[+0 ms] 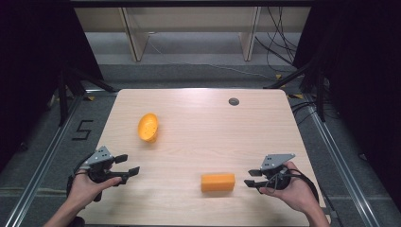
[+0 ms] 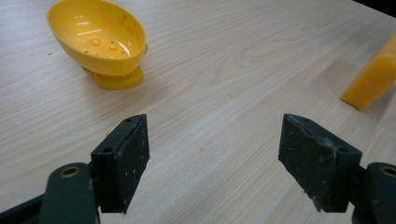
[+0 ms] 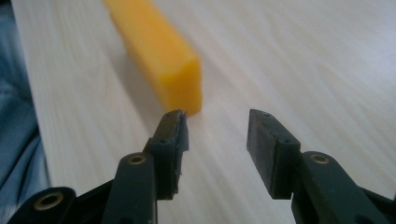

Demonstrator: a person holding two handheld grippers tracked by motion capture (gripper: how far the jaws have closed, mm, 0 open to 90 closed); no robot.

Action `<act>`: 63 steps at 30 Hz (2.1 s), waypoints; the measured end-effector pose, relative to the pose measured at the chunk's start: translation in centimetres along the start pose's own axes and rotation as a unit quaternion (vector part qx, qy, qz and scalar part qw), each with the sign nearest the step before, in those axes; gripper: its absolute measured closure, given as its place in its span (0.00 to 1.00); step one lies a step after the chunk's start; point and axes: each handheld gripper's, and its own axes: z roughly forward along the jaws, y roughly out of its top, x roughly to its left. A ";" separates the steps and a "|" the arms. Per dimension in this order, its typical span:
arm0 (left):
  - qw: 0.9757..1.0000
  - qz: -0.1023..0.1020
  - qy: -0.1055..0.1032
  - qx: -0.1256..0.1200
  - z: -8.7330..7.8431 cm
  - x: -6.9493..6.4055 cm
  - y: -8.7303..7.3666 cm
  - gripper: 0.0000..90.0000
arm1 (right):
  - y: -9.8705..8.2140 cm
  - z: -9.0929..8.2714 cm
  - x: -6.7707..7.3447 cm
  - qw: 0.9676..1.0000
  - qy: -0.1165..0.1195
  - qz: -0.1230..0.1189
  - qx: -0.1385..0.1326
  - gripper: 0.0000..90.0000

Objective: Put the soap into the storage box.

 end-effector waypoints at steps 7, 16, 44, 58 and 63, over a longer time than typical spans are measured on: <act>1.000 0.007 -0.001 0.008 0.0 0.0 0.0 0.27 | 2.1 -0.3 1.4 0.986 -0.009 -0.098 0.137 0.64; 1.000 0.014 -0.003 0.007 0.1 -0.2 0.0 0.27 | 5.7 1.1 2.0 0.955 0.030 -0.178 0.234 0.55; 1.000 0.021 -0.001 0.013 0.0 -0.4 -0.1 0.28 | 11.0 7.8 3.3 0.921 0.067 -0.245 0.295 0.50; 1.000 0.027 -0.005 0.013 0.1 -0.6 0.0 0.28 | 10.9 9.0 3.8 0.915 0.073 -0.255 0.303 0.65; 1.000 0.027 -0.004 0.014 0.1 -0.5 0.0 0.28 | 11.0 9.3 3.7 0.911 0.078 -0.284 0.290 0.67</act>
